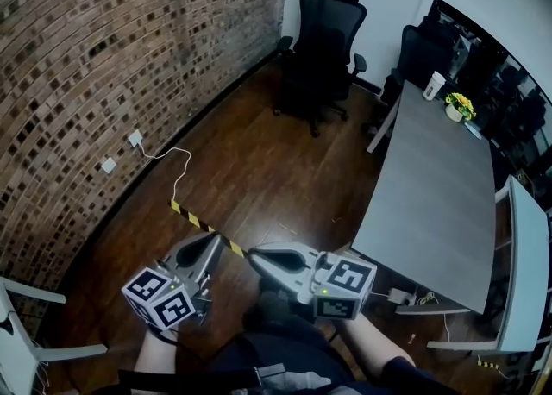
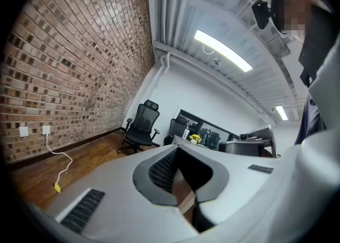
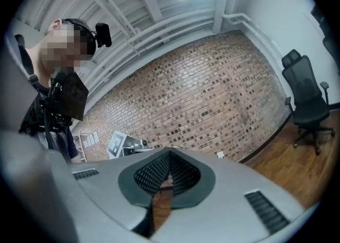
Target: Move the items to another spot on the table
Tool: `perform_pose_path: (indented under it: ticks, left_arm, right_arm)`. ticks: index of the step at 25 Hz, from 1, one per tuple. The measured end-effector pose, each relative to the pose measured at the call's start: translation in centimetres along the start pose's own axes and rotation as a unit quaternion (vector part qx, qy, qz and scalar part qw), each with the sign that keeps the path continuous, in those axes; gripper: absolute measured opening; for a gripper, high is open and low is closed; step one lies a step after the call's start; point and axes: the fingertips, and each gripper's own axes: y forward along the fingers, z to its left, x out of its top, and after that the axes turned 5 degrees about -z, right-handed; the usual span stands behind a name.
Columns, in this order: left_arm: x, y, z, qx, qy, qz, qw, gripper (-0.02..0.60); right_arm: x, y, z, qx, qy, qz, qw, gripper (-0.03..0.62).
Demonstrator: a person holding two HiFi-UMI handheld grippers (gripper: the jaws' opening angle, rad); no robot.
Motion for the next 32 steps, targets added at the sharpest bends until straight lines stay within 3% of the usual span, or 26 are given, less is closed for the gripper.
perform_pose_path:
  ticks: [7,14,19,22,27,32]
  left_arm:
    - [1.5,2.5,5.4,0.005,0.014,0.024,0.9996,0.005]
    - [3.0,11.0,10.5,0.011,0.005,0.057,0.9983,0.005]
    - [5.8,17.2,14.1,0.007,0.01,0.057,0.9983,0.005]
    - [7.2,20.0,15.3,-0.014,0.009,0.062,0.998,0.005]
    - [9.2,25.2,17.3,-0.065,0.019,0.051,0.9964,0.006]
    - [9.8,29.9,20.6,-0.114,0.003,0.071,0.991,0.005]
  right_arm:
    - [0.3,5.5,-4.1,0.012,0.026,0.0,1.0,-0.015]
    - [2.8,7.0,-13.2,0.006,0.075,-0.026,0.997,-0.015]
    - [5.4,10.6,-18.8,0.03,0.074,-0.019,0.997,-0.015]
    - [7.5,11.8,-20.8,0.033,0.061,-0.029,0.997,-0.015]
    - [9.3,13.1,-25.9,-0.013,0.044,-0.041,0.998,-0.015]
    - [10.4,15.9,-30.2,-0.048,0.04,-0.04,0.997,-0.015]
